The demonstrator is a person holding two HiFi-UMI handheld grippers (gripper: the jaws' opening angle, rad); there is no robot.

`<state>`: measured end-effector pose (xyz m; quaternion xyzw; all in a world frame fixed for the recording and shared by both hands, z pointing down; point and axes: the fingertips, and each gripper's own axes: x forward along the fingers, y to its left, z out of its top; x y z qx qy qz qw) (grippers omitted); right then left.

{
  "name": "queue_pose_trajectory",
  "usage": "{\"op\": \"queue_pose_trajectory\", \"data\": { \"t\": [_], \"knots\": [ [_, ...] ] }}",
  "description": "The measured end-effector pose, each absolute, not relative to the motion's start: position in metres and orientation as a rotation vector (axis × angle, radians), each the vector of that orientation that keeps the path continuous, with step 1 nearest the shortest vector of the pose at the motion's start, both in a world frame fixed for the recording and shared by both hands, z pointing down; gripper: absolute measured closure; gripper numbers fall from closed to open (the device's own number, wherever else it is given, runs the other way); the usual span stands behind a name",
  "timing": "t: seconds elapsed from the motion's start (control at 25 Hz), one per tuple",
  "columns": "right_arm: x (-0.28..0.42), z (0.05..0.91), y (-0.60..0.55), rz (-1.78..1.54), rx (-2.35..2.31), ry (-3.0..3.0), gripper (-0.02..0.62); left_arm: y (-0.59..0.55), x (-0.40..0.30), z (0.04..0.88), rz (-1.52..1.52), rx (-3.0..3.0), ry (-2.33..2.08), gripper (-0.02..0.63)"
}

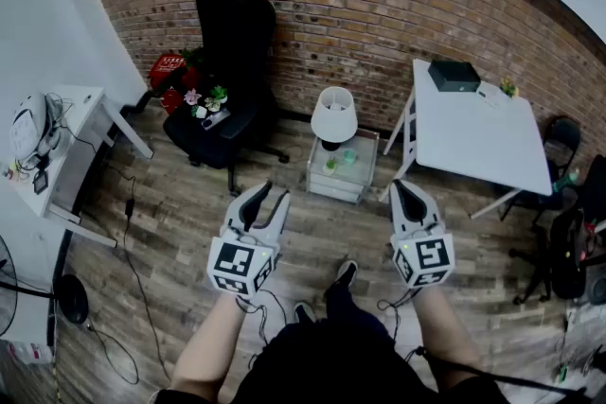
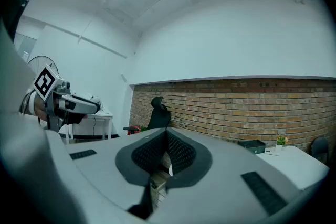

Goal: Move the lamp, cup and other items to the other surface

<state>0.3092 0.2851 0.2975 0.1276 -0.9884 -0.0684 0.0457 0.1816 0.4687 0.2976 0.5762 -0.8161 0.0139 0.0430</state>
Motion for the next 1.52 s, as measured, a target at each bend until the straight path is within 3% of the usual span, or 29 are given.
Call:
{"op": "queue_pose_trajectory", "data": {
  "t": [0.56,0.76,1.16,1.52],
  "knots": [
    [0.309,0.312,0.265,-0.078,0.339,-3.01,0.583,0.439,0.186,0.312,-0.008,1.747,-2.447,0.479],
    [0.285,0.338,0.227,-0.001,0.271,-2.979,0.439,0.395,0.16,0.33,0.012,1.713,-2.41,0.479],
    [0.217,0.393,0.118,0.12,0.189,-2.929,0.426,0.288,0.093,0.371,0.124,1.65,-2.341,0.422],
    [0.173,0.389,0.078,0.129,0.088,-2.938,0.416,0.254,0.06,0.37,0.196,1.604,-2.348,0.414]
  ]
}}
